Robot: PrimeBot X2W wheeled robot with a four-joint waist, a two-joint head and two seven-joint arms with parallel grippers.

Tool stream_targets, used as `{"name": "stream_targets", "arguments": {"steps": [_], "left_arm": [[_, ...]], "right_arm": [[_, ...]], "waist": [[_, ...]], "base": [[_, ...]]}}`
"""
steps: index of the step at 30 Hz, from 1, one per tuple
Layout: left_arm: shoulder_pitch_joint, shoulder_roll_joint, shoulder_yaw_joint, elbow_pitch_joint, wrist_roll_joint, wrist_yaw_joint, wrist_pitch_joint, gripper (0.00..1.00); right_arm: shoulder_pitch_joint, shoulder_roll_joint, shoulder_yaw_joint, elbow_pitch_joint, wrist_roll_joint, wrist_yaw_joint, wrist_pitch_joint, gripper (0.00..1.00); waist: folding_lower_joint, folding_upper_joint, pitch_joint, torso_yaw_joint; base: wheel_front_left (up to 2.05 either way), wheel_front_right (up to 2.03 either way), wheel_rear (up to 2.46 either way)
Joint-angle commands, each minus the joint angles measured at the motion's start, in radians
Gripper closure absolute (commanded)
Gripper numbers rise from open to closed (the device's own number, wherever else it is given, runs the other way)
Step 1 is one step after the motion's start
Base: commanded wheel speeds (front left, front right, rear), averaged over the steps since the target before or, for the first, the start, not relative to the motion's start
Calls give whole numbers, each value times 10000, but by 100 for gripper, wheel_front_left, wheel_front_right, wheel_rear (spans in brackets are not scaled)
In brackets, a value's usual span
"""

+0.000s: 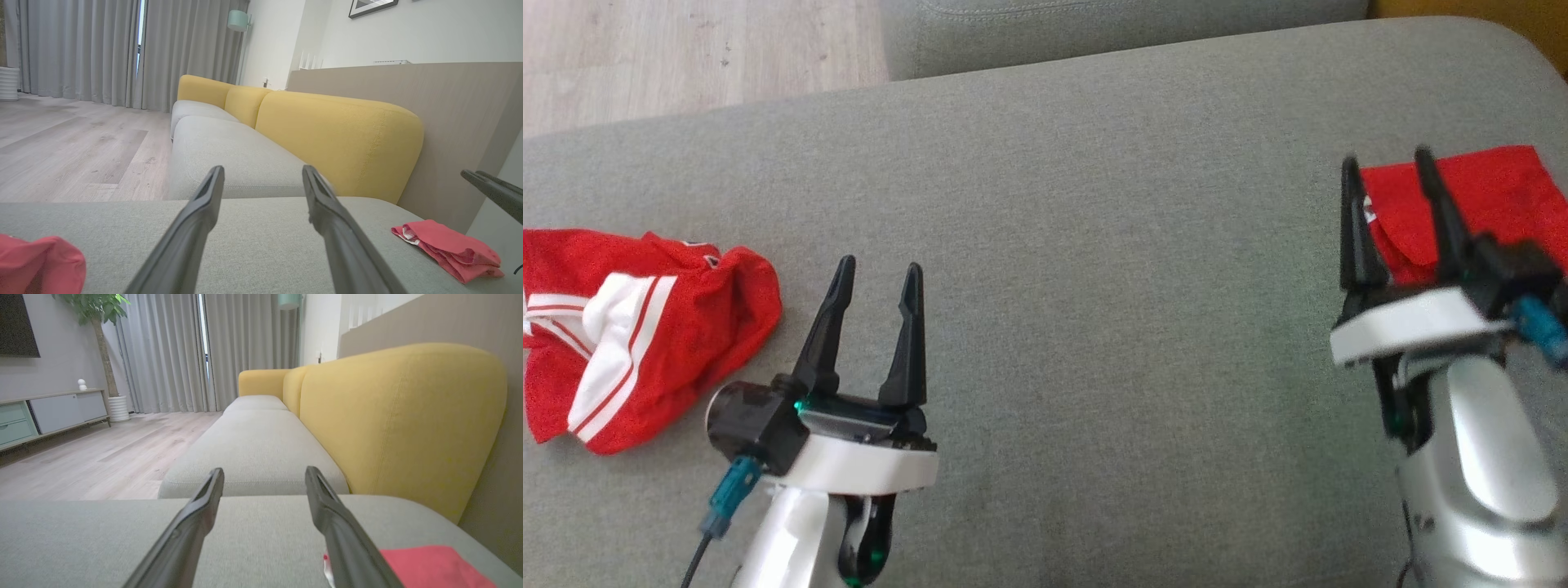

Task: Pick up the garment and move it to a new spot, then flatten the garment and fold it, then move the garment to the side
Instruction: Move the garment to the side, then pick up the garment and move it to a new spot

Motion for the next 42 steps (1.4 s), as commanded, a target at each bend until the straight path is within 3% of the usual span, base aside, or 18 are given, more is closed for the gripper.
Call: {"name": "stream_targets", "arguments": {"steps": [1,7,13,32,42], "left_arm": [[-123,37,439,-346,28,69,-49,0],[126,37,529,-278,88,116,-49,0],[225,37,626,-225,27,174,-49,0],[284,37,659,-386,-41,149,-49,0],[413,37,697,-329,-14,169,-49,0]], "right_arm": [[-17,107,195,-250,98,-9,-184,0],[786,205,144,-128,934,-9,-511,0],[1468,209,-189,-1076,1604,-9,-523,0],[2050,211,140,-1390,1187,-9,-526,0],[2210,211,589,-1311,1192,-9,-526,0]], "waist": [[2,0,-11,0],[2,0,11,-10],[2,0,87,56],[2,0,-138,251],[2,0,-334,855]], "base": [[0,0,0],[0,0,0],[0,0,0],[0,0,0],[0,0,0]]}}
